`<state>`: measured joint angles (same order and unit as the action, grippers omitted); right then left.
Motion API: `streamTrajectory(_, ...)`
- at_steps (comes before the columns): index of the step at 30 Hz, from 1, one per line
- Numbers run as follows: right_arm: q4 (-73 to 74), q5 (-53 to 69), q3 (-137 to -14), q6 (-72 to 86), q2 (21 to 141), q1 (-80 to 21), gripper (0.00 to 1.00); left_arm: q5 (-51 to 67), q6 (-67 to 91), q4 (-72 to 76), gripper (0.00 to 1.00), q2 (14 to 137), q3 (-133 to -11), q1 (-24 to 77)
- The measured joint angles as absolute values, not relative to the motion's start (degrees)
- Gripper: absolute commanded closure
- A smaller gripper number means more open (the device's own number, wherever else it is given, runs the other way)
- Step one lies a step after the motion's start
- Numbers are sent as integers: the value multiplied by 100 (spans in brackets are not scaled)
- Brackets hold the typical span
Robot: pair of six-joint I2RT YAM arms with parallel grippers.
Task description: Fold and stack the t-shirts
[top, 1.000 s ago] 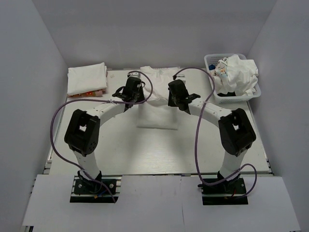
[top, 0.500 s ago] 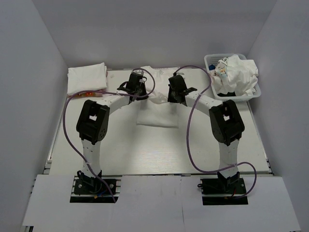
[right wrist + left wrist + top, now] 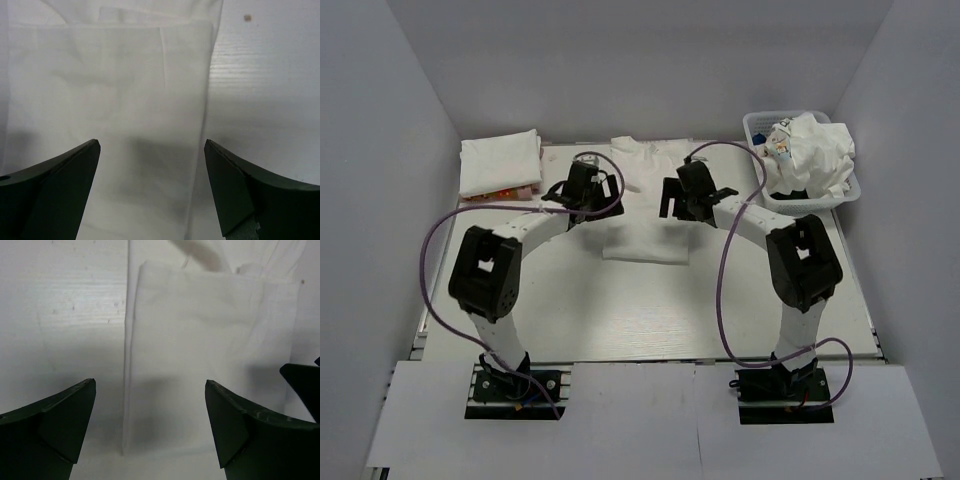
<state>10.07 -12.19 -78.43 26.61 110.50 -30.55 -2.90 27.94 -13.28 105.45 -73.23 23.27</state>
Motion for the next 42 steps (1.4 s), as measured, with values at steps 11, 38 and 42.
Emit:
streamTrajectory(11, 617, -226, -5533, 3079, 9577, -3050, 10, -45, 3096, -1094, 6, 9441, -5378, 2397)
streamTrajectory(38, 307, 276, -4613, 3590, 9006, -3120, 100, 1013, 3153, -611, 100, 9111, -4637, 2471)
streamTrajectory(42, 803, 336, -4195, 3548, 7773, -3288, 100, 1216, 3157, -904, 100, 7743, -4060, 2639)
